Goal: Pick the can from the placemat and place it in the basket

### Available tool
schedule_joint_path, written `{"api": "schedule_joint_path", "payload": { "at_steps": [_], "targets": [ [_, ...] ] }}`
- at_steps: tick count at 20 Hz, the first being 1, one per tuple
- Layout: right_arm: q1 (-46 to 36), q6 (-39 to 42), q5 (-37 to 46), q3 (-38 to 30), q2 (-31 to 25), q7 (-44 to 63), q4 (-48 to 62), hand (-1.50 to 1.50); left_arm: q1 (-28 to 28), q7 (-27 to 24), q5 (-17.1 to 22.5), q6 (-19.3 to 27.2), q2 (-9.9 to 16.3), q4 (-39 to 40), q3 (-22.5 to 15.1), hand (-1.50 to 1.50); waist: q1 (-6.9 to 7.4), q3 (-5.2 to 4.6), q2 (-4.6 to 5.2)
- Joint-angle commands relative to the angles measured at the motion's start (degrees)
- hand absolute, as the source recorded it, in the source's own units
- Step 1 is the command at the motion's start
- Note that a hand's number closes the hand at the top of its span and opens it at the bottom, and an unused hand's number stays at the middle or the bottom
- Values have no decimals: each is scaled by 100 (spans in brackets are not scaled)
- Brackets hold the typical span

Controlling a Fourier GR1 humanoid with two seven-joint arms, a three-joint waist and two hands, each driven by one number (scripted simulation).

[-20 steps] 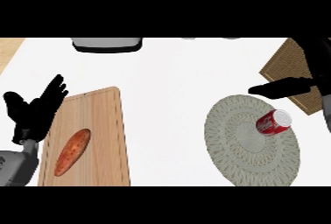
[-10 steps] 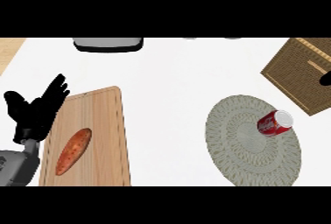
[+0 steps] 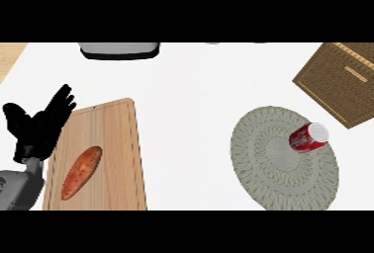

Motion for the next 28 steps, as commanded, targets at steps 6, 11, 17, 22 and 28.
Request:
{"api": "schedule_joint_path", "payload": {
  "at_steps": [6, 11, 17, 22, 28],
  "targets": [
    [2006, -575, 179, -1317, 238, -450, -1318, -150, -169, 134, -185, 11, -89, 71, 202, 0, -83, 13, 16],
    [2987, -569, 612, -1615, 885, -738, -1958, -150, 48, 236, -306, -97, -169, -250, 220, 0, 25, 10, 21],
    [3855, -1212, 2237, -1310, 1903, -1932, -2085, -150, 231, 140, -384, -229, -311, -406, 249, 0, 77, 9, 34],
    [3704, -2045, 3236, -647, 2764, -2913, -1279, -150, -195, 128, -272, -588, -166, 94, 561, 0, 100, 9, 54],
    [3232, -1899, 3406, -649, 3124, -2996, -401, -150, -248, 405, -670, -389, -591, -65, 480, 0, 95, 6, 41]
  ]
}}
